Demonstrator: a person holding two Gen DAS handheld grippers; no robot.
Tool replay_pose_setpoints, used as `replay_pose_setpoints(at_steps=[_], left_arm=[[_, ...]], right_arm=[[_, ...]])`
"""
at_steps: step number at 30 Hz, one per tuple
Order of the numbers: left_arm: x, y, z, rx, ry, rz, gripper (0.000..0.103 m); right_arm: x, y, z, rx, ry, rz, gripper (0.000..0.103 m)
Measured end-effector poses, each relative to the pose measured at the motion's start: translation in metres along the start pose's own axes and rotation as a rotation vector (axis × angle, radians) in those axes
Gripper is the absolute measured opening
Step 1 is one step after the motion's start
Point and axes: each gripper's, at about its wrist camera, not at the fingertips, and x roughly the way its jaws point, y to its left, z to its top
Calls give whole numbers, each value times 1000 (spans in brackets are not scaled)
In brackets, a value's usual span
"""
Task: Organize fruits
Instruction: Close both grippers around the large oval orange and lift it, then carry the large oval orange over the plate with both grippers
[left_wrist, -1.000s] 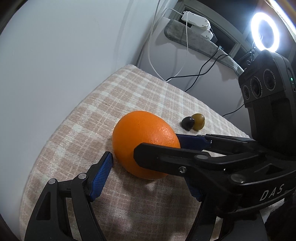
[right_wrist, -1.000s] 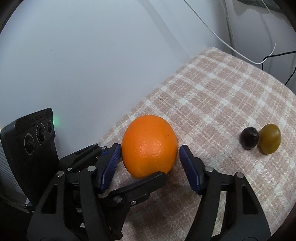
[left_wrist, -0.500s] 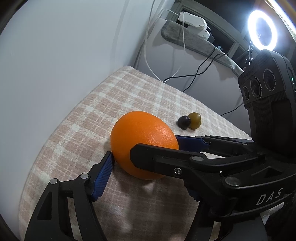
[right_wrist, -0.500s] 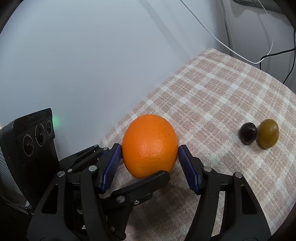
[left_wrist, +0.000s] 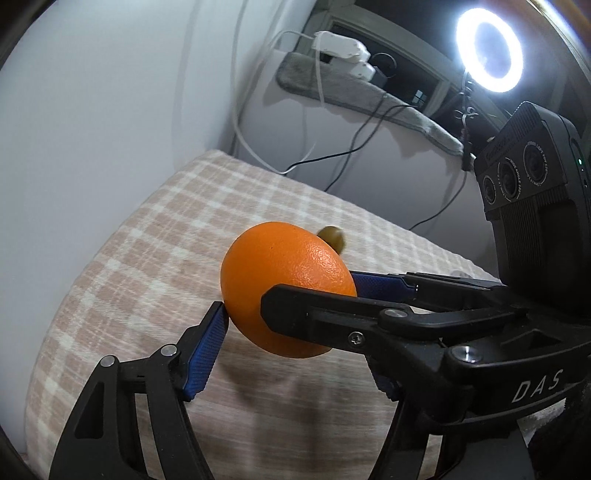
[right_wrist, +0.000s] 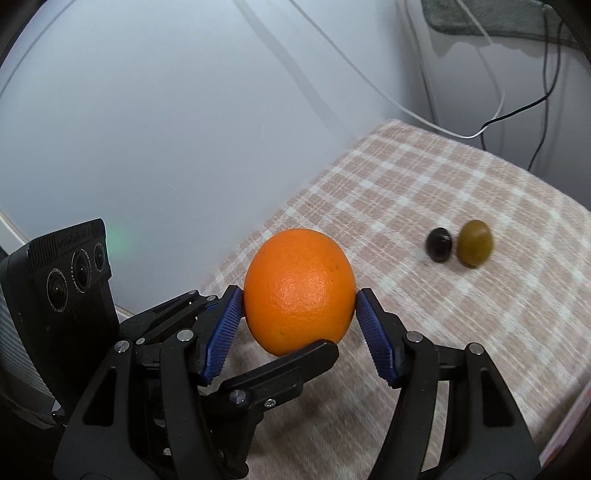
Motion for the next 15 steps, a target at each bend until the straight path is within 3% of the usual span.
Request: replay_pose_setpoints(at_steps=[15], left_arm=[[-4, -90, -1, 139, -20, -88, 70]], right_arm=[[-97, -35, -31, 46, -127, -76, 66]])
